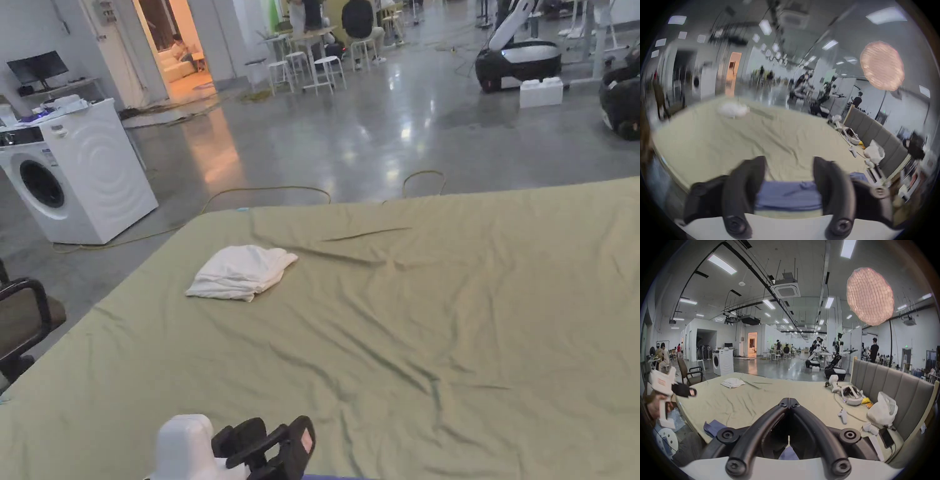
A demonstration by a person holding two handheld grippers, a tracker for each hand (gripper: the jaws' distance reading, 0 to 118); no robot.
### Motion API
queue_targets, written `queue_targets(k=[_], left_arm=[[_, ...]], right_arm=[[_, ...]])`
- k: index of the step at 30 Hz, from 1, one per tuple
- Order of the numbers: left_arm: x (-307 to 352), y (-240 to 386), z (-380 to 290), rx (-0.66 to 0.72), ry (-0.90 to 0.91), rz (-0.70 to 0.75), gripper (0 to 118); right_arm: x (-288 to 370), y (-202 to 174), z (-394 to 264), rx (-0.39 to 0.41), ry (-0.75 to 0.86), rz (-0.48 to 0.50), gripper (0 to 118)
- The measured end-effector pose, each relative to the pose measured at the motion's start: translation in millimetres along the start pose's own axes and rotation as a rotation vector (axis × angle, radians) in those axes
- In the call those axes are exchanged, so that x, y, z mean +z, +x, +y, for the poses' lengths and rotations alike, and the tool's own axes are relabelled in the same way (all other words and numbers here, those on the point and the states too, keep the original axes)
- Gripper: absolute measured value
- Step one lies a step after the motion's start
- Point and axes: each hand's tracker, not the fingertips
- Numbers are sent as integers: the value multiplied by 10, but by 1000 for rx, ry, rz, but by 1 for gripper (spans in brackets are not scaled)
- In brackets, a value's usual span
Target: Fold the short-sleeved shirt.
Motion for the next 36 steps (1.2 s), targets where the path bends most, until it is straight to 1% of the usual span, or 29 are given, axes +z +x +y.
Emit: queue_targets(k=[1, 3, 7, 8, 9, 10, 11, 13, 14, 15, 16, 17, 18, 19, 21, 23, 24, 25, 26, 28, 29, 31, 33, 34, 36], left_arm=[[-170, -183, -96, 73, -45, -18, 92], [-448, -541, -294, 206, -118, -30, 93], [-926, -1096, -651, 404, -234, -9, 93], [-1016, -1195, -723, 435, -259, -24, 93], [-1085, -1254, -781, 444, -275, -1, 93], [-1117, -1239, -843, 467, -283, -8, 93], [-1187, -1281, -898, 494, -300, -41, 93], [-1306, -1346, -1016, 575, -310, -51, 91], [-1320, -1354, -1059, 614, -288, -50, 91], [-1313, -1353, -1063, 642, -251, -86, 88], [-1315, -1357, -1075, 667, -217, -121, 80], [-1350, -1359, -1094, 696, -220, -152, 64], [-1372, -1318, -1132, 718, -236, -150, 28], [-1417, -1302, -1170, 708, -254, -130, 12], [-1470, -1298, -1245, 724, -267, -143, 12], [-1426, -1293, -1230, 798, -227, -148, 9], [-1360, -1296, -1183, 801, -193, -135, 9], [-1254, -1295, -1082, 730, -133, -51, 8], [-1167, -1299, -973, 670, -112, 13, 8], [-990, -1400, -757, 687, -91, -37, 8], [-899, -1457, -633, 675, -79, -25, 8], [-685, -1488, -349, 532, -53, 75, 8], [-514, -1389, -102, 388, -65, 114, 8], [-448, -1254, 2, 330, -60, 96, 8], [-417, -906, 53, 294, -54, 9, 8]], right_arm=[[-9, 19, -35, -15, -16, 2, 0], [-37, 60, -101, -42, -54, 6, 0], [-69, 137, -213, -93, -113, -1, 0], [-70, 154, -235, -102, -121, -5, 0], [-72, 175, -256, -112, -132, -5, 0], [-80, 196, -268, -121, -145, -8, 0], [-86, 213, -281, -126, -155, -12, 0], [-97, 244, -295, -131, -168, -20, 0], [-102, 257, -294, -131, -175, -22, 0], [-103, 266, -293, -128, -179, -25, 0], [-100, 271, -293, -123, -182, -30, 0], [-99, 282, -292, -120, -183, -30, 0], [-107, 298, -288, -117, -189, -28, 0], [-102, 280, -291, -113, -193, -30, 0], [-98, 276, -290, -102, -197, -33, 0], [-84, 275, -285, -91, -199, -42, 0], [-73, 282, -285, -89, -198, -43, 0], [-66, 302, -286, -90, -198, -42, 0], [-61, 317, -285, -89, -202, -41, 0], [-58, 333, -308, -86, -204, -44, 0], [-58, 354, -317, -90, -206, -40, 0], [-84, 355, -345, -99, -207, -37, 0], [-86, 373, -366, -116, -210, -35, 0], [-87, 385, -378, -128, -211, -34, 0], [-104, 338, -371, -148, -211, -31, 0]])
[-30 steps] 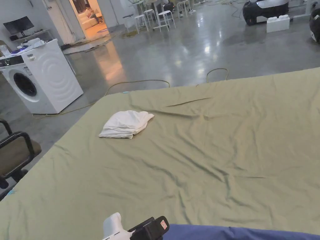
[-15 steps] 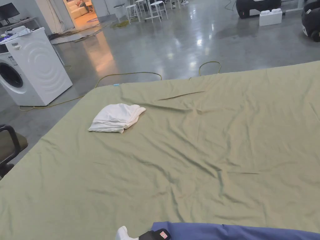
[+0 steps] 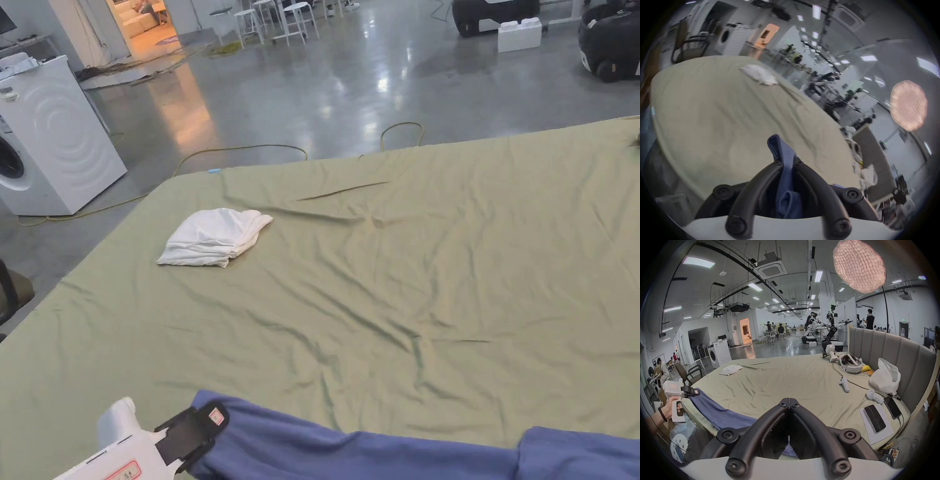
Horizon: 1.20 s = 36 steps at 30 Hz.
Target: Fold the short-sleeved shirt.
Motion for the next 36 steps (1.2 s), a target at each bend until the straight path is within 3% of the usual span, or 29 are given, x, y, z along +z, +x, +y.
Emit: queue_targets(k=[3, 5, 10, 12, 13, 14, 15, 16, 18, 20, 21, 22, 23, 24, 29, 31, 33, 36], left_arm=[[-261, 594, -326, -53, -106, -192, 8], [-584, 946, -638, -102, -227, -237, 8], [-1364, 1452, -1387, -309, -369, -116, 8], [-1523, 1538, -1543, -302, -422, -145, 9], [-1587, 1561, -1589, -304, -464, -176, 15], [-1626, 1574, -1597, -319, -481, -183, 32], [-1647, 1574, -1580, -313, -462, -179, 58], [-1643, 1552, -1519, -299, -459, -191, 69], [-1521, 1489, -1383, -219, -393, -208, 69], [-1423, 1365, -1245, -148, -361, -198, 67], [-1384, 1300, -1209, -126, -357, -187, 61], [-1328, 1241, -1209, -120, -368, -186, 41], [-1329, 1193, -1223, -114, -376, -188, 15], [-1351, 1153, -1267, -110, -390, -186, 6], [-1741, 1243, -1829, -53, -586, -215, 6], [-1872, 1346, -2026, -126, -632, -232, 6], [-1874, 1365, -1992, -184, -566, -200, 6], [-1829, 1252, -1781, -55, -600, -228, 6]], right_arm=[[10, -43, 37, -27, 4, 5, 0], [66, -55, 58, -38, 20, 10, 0], [325, -15, 96, 10, 43, -58, 0], [242, -21, 85, 19, 45, -68, 0], [407, 211, -145, 24, 33, -79, 0], [433, 256, -159, 31, 19, -103, 0], [451, 293, -175, 35, 14, -123, 0], [460, 338, -196, 30, 12, -134, 0], [464, 425, -241, 10, 6, -155, 0], [469, 466, -273, 9, -13, -178, 0], [474, 489, -302, 9, -14, -185, 0], [476, 506, -321, 5, -15, -184, 0], [472, 523, -331, -3, -23, -179, 0], [461, 536, -341, -13, -34, -170, 0], [432, 502, -386, -28, -47, -164, 0], [444, 473, -388, -33, -50, -160, 0], [465, 417, -382, -34, -58, -159, 0], [470, 391, -400, -32, -65, -138, 0]])
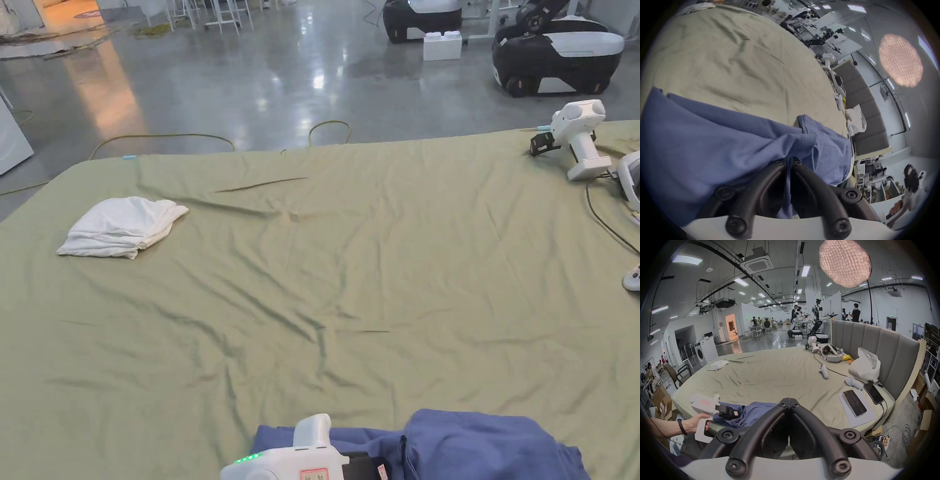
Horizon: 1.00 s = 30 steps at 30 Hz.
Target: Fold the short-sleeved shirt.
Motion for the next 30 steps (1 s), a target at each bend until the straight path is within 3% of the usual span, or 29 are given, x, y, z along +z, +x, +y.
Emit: queue_targets(k=[1, 2, 3, 4, 6, 10, 14, 16, 18, 20, 24, 30], left_arm=[[127, -24, 22, -13, 24, 18, 10], [321, -88, 83, -25, 66, 24, 22], [487, -157, 111, -35, 98, 9, 51], [670, -262, 131, -22, 130, -20, 70], [1005, -472, 136, 46, 196, -28, 78], [1293, -994, 112, 214, 244, 3, 78], [1027, -1227, -32, 353, 199, -144, 72], [921, -1200, -56, 336, 216, -121, 56], [857, -1218, -39, 359, 219, -146, 17], [825, -1237, -62, 424, 215, -139, 17], [920, -1224, -86, 418, 243, -166, 16], [1444, -1172, -42, 430, 415, -205, 14]], right_arm=[[-15, -19, -2, 1, -6, 6, 0], [-41, -28, -9, 2, -10, 8, 0], [-66, -34, -12, 2, -13, 8, 0], [-96, -39, -11, -8, -18, 14, 0], [-164, -45, -18, -72, -25, 57, 0], [-310, -69, -59, -228, -38, 163, 0], [-367, -124, -75, -221, -34, 156, 0], [-332, -104, -62, -224, -32, 149, 0], [-279, -62, -53, -235, -23, 146, 0], [-244, 19, -57, -259, -20, 143, 0], [-208, 136, -85, -321, -23, 103, 0], [-166, 225, -109, -363, -14, 93, 0]])
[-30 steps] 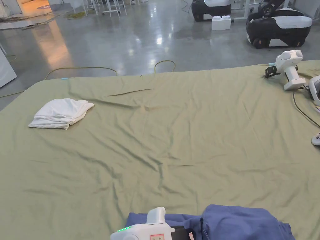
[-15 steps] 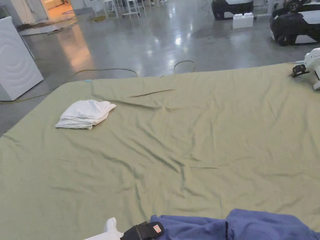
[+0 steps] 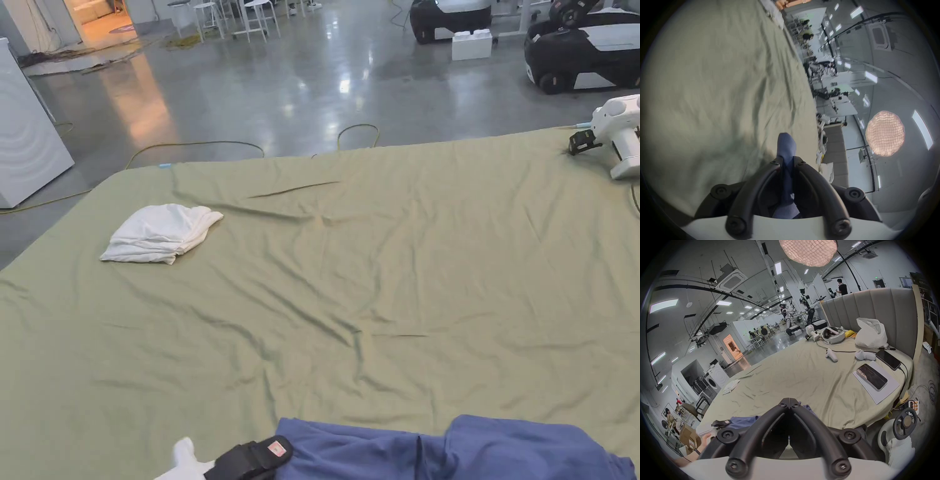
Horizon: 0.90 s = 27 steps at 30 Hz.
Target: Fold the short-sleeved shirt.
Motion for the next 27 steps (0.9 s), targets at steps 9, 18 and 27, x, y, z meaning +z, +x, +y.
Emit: queue_targets(k=[9, 18, 27], left_arm=[[154, 1151, -50, -350, -20, -26, 13], [-1588, 1491, -1461, -626, -419, 177, 17], [-1197, 1421, -1289, -475, -291, 77, 75]], right_arm=[[-99, 54, -7, -40, -2, 22, 0], [181, 134, -70, -70, 3, 7, 0], [298, 414, -218, -112, -15, -97, 0]])
